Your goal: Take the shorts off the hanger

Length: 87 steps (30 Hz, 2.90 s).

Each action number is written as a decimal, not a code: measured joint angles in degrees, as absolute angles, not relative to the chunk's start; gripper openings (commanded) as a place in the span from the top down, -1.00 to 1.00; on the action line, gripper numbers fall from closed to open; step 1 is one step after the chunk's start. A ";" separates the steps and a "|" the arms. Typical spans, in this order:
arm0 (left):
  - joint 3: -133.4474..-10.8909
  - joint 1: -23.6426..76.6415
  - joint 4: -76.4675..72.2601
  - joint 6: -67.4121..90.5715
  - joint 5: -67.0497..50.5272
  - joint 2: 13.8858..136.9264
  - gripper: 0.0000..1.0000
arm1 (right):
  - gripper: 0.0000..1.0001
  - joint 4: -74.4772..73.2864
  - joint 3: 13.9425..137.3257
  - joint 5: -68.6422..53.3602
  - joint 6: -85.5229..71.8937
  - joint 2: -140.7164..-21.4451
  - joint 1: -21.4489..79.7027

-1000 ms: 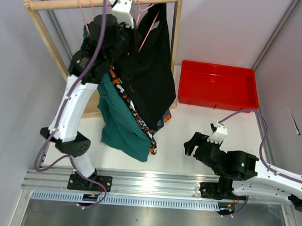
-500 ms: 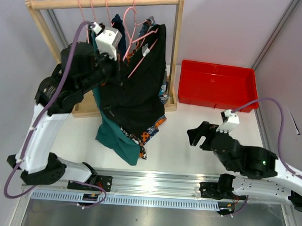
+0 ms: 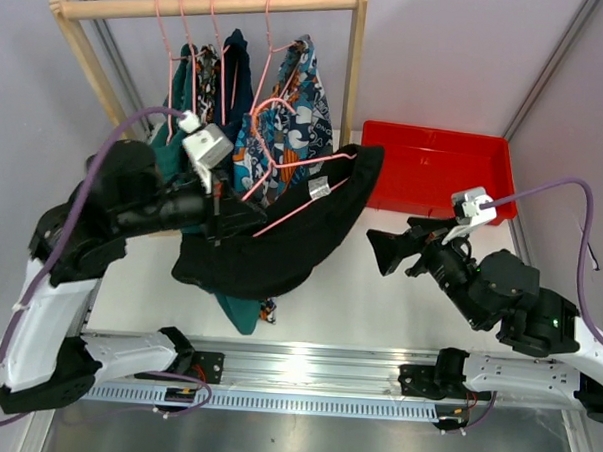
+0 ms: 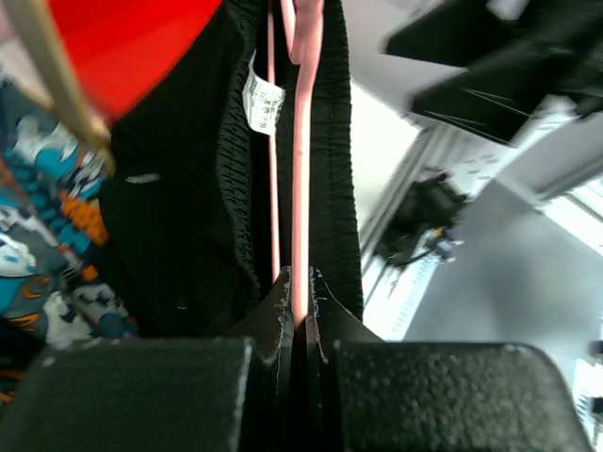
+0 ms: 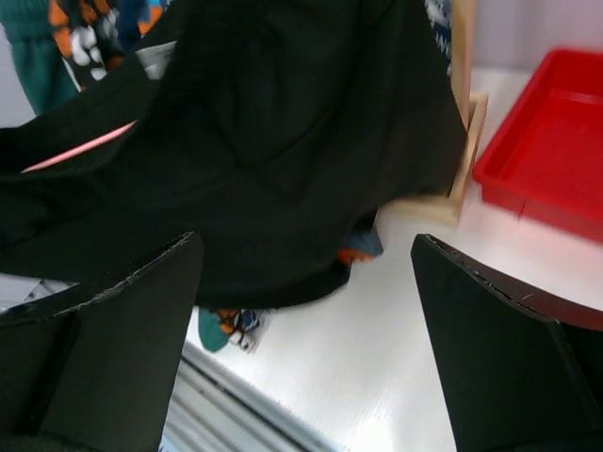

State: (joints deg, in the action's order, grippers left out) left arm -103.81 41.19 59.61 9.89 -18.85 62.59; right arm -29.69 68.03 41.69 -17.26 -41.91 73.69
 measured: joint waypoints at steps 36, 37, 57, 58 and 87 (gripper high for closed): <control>-94.74 42.48 51.83 15.94 -28.62 52.23 1.00 | 1.00 -16.71 77.01 22.52 -9.91 -50.85 33.52; -94.08 42.94 51.44 15.92 -28.29 52.31 1.00 | 1.00 -17.43 78.52 20.01 -10.94 -51.77 30.55; -89.67 49.43 48.42 13.96 -24.03 52.64 1.00 | 1.00 -32.38 99.04 -15.84 -28.14 -72.58 0.51; -89.30 50.09 47.77 13.39 -24.34 52.66 1.00 | 1.00 -32.86 100.16 -16.27 -28.86 -73.58 -2.11; -110.96 54.04 59.09 12.45 3.57 81.52 1.00 | 1.00 -28.29 99.83 -19.75 -23.40 -73.91 5.69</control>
State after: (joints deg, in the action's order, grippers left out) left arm -110.96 54.04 59.09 12.45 3.57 81.52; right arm -28.29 99.83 -19.75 -23.40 -73.91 5.69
